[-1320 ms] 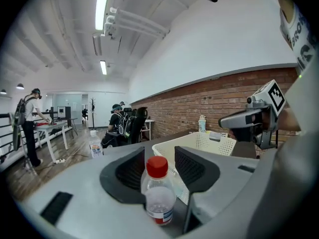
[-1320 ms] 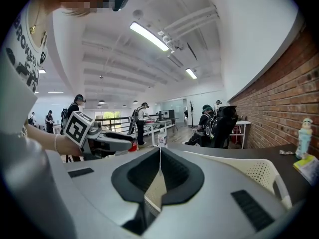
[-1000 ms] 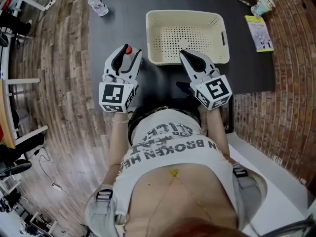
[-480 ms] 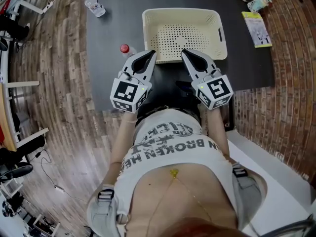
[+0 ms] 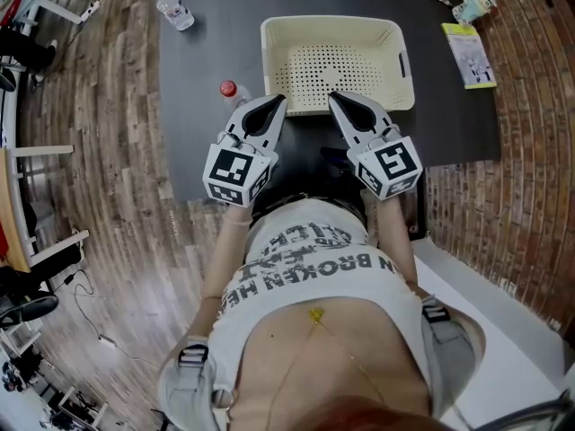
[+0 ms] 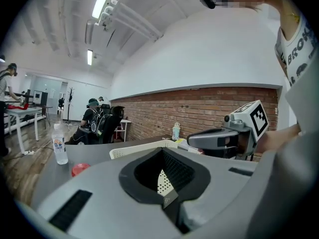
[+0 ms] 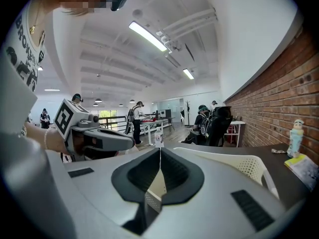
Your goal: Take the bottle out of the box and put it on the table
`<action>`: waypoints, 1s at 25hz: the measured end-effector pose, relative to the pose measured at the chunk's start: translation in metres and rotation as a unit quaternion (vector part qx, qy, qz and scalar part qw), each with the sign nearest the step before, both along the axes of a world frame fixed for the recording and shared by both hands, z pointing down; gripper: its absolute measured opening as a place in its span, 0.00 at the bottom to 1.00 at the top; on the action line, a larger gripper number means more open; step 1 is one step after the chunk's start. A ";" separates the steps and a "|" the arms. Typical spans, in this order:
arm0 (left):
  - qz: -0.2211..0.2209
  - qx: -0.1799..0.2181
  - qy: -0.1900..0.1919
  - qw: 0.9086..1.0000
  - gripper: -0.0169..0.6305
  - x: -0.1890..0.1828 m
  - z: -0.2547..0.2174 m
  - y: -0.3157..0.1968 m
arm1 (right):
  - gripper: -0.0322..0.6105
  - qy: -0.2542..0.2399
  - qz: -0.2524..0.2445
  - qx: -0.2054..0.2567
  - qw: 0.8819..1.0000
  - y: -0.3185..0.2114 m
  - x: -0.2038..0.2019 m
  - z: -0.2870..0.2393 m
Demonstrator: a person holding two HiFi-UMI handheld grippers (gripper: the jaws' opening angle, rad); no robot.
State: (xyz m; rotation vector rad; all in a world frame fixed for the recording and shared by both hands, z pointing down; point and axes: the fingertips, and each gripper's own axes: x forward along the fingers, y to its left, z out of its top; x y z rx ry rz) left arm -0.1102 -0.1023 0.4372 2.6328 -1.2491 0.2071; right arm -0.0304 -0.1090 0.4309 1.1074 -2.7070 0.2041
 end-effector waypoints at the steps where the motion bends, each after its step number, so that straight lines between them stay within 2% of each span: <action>1: -0.001 -0.001 0.001 1.000 0.04 -0.001 0.000 0.000 | 0.06 0.000 0.000 0.000 1.000 0.000 -0.001 0.000; 13: 0.018 -0.006 0.017 1.000 0.04 0.005 0.001 0.000 | 0.06 0.000 0.003 -0.003 1.000 0.002 -0.002 0.001; 25: 0.029 0.026 0.036 0.999 0.04 0.014 -0.028 -0.002 | 0.06 -0.018 0.007 0.043 0.999 0.005 -0.005 -0.025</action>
